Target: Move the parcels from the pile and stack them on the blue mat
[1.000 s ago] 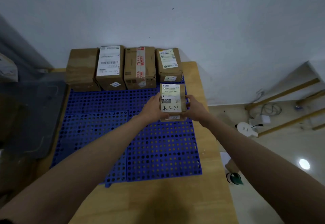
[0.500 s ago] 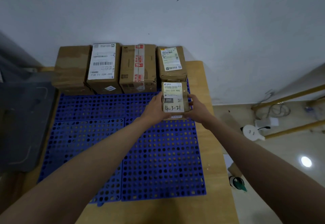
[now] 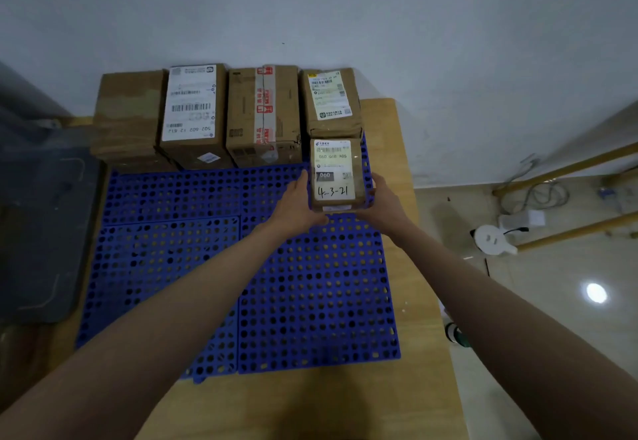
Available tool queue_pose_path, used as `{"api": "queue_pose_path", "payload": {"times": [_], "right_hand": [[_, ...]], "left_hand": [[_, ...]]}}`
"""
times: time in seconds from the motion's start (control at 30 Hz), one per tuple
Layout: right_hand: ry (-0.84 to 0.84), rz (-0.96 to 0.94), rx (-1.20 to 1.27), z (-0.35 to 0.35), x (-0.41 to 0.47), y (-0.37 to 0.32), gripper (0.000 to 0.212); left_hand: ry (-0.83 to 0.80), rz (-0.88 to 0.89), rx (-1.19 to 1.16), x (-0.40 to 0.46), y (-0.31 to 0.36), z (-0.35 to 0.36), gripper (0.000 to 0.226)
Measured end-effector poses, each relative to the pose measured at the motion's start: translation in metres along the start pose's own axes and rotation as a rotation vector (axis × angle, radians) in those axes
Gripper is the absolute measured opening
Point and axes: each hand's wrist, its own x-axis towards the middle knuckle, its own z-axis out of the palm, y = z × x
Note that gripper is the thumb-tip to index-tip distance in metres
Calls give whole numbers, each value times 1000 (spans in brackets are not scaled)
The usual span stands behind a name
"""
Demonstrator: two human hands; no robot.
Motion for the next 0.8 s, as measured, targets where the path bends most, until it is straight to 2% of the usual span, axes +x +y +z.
{"api": "queue_pose_path", "payload": {"times": [0.23, 0.4, 0.8], "right_hand": [[0, 51, -33, 13, -51, 31, 88], [-92, 33, -111, 23, -97, 32, 80], [-408, -93, -97, 75, -199, -29, 65]], "left_hand": [[-71, -4, 100, -56, -32, 5, 106], [-112, -21, 149, -109, -60, 5, 97], [24, -29, 179, -257, -133, -20, 84]]}}
